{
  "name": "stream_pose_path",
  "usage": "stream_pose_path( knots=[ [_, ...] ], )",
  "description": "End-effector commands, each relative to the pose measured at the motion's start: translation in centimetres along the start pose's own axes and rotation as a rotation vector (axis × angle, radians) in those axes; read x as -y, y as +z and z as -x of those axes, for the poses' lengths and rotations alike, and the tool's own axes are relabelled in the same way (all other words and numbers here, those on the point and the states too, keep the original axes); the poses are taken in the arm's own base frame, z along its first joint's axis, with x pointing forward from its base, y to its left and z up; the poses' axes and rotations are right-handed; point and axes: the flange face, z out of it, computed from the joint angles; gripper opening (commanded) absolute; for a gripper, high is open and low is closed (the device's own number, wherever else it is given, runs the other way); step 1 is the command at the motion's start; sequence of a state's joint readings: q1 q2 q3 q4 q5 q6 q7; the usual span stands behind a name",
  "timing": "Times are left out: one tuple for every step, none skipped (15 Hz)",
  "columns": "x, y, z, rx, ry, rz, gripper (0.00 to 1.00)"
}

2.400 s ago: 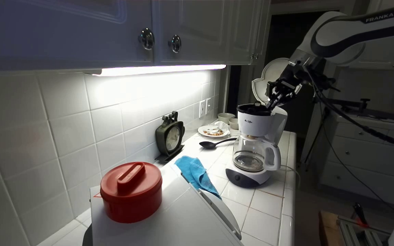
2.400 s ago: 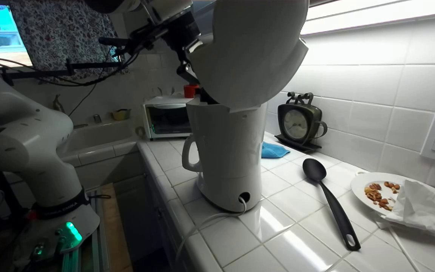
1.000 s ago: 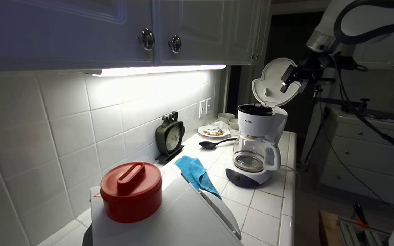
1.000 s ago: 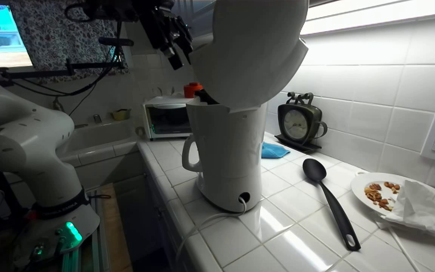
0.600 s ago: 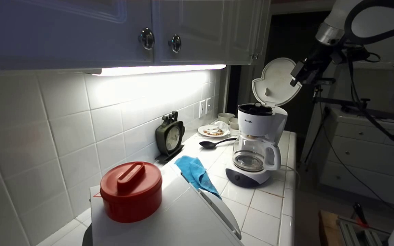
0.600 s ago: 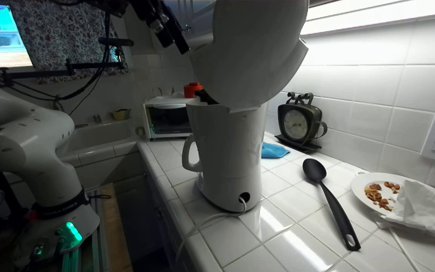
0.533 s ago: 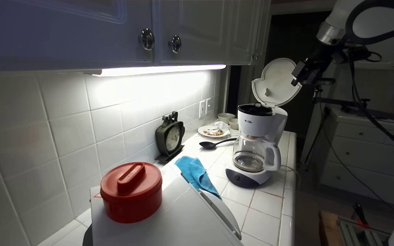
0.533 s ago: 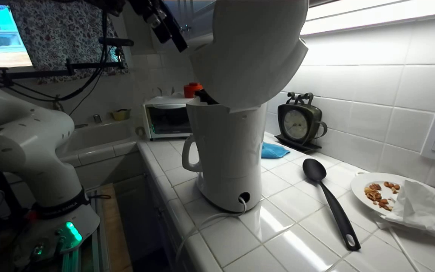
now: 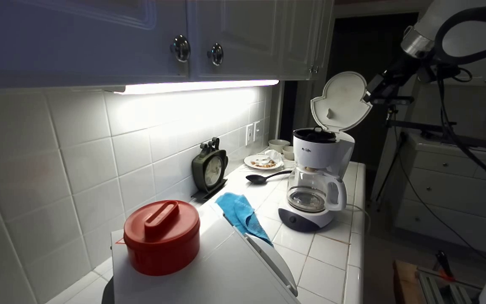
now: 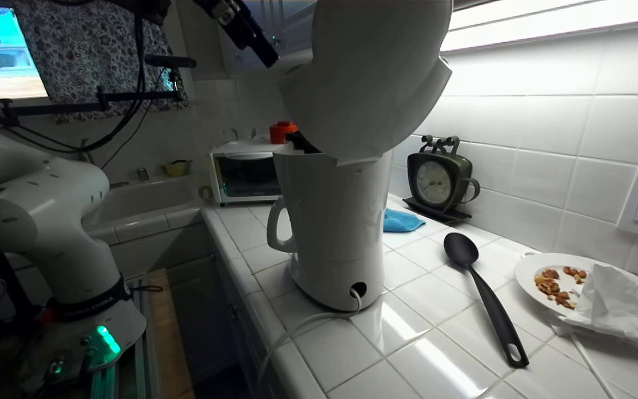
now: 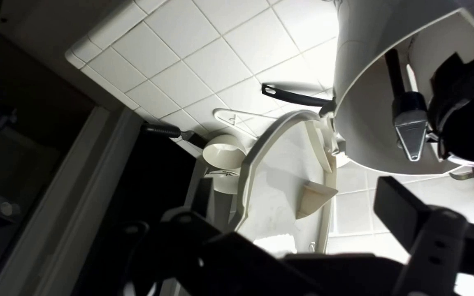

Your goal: Place the coffee strainer inside the coffee maker

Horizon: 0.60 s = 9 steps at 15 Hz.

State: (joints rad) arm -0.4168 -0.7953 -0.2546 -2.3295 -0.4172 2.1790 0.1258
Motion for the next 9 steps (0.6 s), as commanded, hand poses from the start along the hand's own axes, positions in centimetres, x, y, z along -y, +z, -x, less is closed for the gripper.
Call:
stream_pose_path(
  knots=[
    [-1.7,1.5,2.1,-0.053,0.009,-0.031,1.00],
    [-2.0,2.2,2.4,-0.061,0.016,-0.044,1.00],
    [-2.3,2.7,2.8,-0.075,0.021,-0.059,1.00],
    [-2.6,3.1,3.1,-0.099,0.026,-0.081,1.00],
    [-2.8,3.5,3.4,-0.127,0.032,-0.096,1.00],
    [-2.9,3.8,3.5,-0.158,0.040,-0.117,1.00],
    [-3.0,4.2,3.7,-0.196,0.043,-0.136,1.00],
    [-3.1,4.5,3.8,-0.236,0.048,-0.161,1.00],
    [-3.1,5.0,3.8,-0.272,0.059,-0.196,1.00]
  ],
)
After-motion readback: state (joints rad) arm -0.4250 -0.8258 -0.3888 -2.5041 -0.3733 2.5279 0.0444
